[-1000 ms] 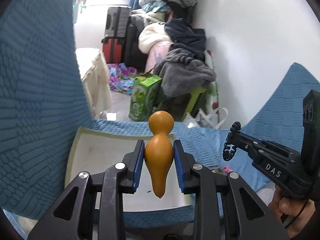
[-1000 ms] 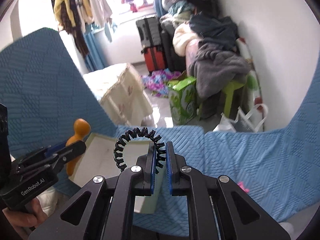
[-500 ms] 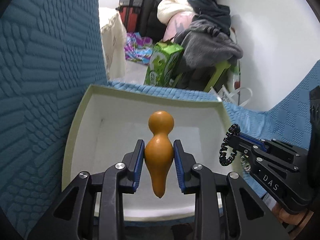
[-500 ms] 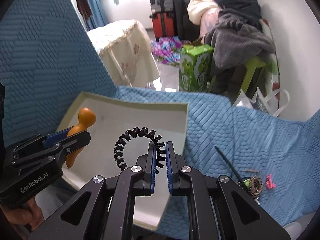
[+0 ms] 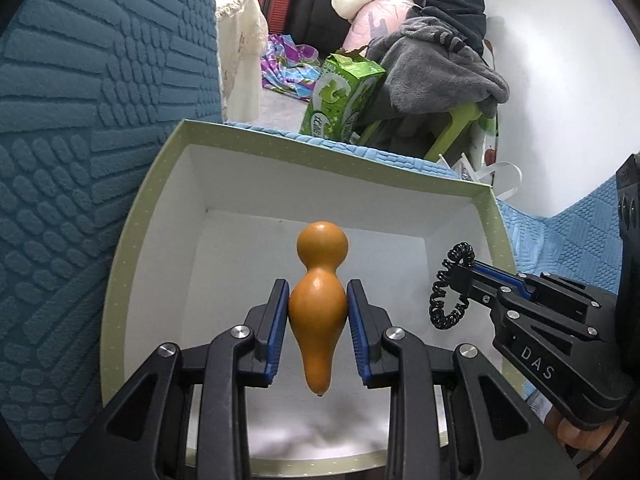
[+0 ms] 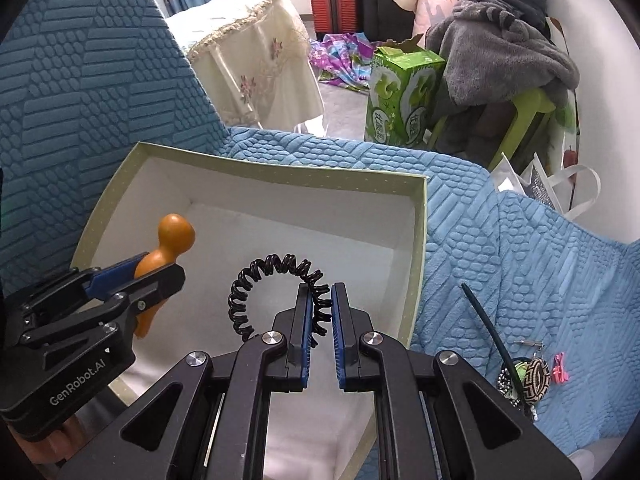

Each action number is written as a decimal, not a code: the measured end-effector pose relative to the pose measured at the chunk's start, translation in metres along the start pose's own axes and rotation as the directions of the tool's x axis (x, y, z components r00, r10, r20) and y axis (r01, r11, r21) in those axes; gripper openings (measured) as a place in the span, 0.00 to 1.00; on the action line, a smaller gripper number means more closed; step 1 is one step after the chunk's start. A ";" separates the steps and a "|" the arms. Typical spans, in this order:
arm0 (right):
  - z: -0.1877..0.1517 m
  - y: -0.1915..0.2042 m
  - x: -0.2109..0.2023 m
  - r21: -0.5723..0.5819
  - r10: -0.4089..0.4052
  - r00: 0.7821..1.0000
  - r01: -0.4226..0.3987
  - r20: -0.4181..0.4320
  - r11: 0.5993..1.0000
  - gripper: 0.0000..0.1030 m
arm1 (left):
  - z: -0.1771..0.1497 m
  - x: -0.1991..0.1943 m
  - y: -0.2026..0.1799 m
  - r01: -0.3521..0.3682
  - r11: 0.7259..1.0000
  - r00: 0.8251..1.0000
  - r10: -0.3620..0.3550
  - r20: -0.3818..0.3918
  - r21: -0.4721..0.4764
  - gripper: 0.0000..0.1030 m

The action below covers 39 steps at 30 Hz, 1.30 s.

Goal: Organize jewelry
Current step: 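Open both tools to drop the figure and the hair tie into the box, then move both tools back to the jewelry pile on the cushion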

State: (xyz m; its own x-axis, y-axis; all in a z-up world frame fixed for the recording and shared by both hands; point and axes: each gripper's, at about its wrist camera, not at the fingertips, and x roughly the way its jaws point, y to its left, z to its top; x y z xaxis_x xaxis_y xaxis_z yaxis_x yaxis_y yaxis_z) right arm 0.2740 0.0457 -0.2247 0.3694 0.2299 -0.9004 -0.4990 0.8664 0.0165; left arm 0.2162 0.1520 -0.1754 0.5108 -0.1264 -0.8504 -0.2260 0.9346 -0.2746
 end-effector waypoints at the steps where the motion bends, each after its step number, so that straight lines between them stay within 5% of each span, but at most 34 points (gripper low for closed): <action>1: 0.000 -0.002 -0.002 0.004 0.002 1.000 -0.002 0.000 1.000 0.08 | 0.000 -0.001 -0.001 -0.006 1.000 1.000 0.006 0.003 0.002 0.29; 5: 0.001 -0.009 -0.011 0.020 0.022 1.000 -0.022 0.010 1.000 0.17 | 0.004 -0.007 -0.004 -0.019 1.000 1.000 0.019 0.005 0.019 0.33; 8: 0.001 -0.014 -0.023 0.021 0.040 0.999 -0.040 0.033 0.999 0.25 | 0.005 -0.017 -0.005 -0.014 1.000 1.000 0.014 0.017 -0.004 0.50; 15: -0.002 -0.024 -0.068 0.006 0.076 0.991 -0.077 0.110 0.997 0.25 | 0.003 -0.060 -0.021 -0.023 1.000 0.995 0.024 0.098 -0.002 0.59; 27: -0.017 -0.051 -0.173 -0.050 0.116 0.935 -0.106 0.336 0.993 0.25 | -0.006 -0.148 -0.072 0.013 1.000 0.953 -0.014 0.301 0.006 0.59; 39: -0.047 -0.088 -0.219 -0.047 0.078 0.885 -0.063 0.460 0.997 0.25 | -0.026 -0.167 -0.121 0.045 0.998 0.924 -0.062 0.377 0.054 0.59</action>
State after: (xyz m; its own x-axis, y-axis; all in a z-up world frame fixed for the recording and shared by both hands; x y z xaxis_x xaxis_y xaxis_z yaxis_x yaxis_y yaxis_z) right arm 0.2004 -0.1015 -0.0496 0.6485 0.4743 -0.5954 -0.5577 0.8284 0.0525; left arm 0.1365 0.0516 -0.0120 0.7986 -0.0495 -0.5998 -0.1579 0.9445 -0.2882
